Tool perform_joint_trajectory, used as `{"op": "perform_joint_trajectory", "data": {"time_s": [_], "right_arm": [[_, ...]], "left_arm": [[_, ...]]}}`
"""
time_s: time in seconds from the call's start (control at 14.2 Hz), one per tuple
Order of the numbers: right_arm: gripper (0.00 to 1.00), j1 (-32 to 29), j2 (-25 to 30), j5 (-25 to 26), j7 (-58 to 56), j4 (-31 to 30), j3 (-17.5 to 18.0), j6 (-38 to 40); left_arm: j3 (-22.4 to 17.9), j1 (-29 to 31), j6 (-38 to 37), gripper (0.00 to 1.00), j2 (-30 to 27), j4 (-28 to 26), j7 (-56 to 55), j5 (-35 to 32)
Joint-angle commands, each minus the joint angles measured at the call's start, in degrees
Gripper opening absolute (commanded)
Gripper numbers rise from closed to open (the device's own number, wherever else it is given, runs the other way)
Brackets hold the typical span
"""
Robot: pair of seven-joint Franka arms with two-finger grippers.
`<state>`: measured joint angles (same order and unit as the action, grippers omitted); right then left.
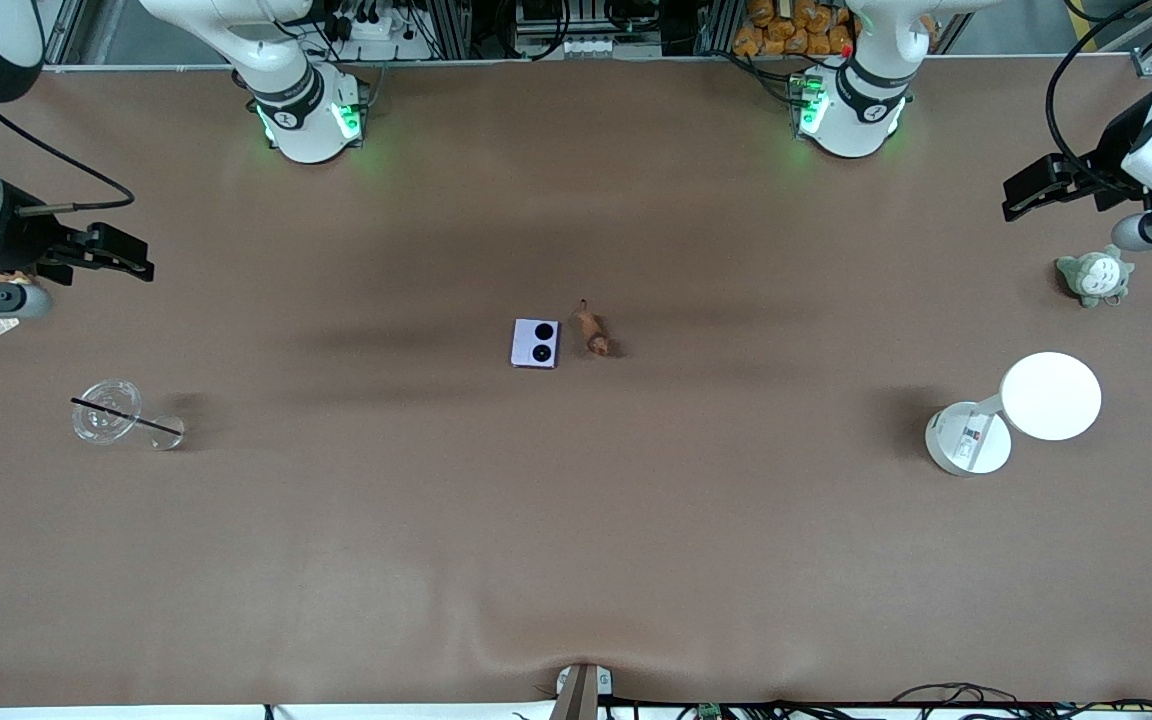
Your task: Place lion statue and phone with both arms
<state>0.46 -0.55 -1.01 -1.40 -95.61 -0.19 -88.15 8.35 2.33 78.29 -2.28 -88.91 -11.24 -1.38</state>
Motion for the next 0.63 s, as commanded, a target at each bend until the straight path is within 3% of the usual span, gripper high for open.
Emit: {"op": "perform_joint_trajectory", "data": {"time_s": [0.0,0.56], "right_arm": [[1.00,-0.82,-0.24,0.13,-0.62,-0.28,0.89,0.25],[1.00,-0.99,-0.68,-0.14,-0.62,-0.80,0.98,-0.36]], "left_arm": [[0.61,-0.31,-2.09,1.00,0.96,0.85,-0.36,0.67],[8.77,-0.66,-3.76,1.00,6.40,1.20,-4.73,1.11]]}}
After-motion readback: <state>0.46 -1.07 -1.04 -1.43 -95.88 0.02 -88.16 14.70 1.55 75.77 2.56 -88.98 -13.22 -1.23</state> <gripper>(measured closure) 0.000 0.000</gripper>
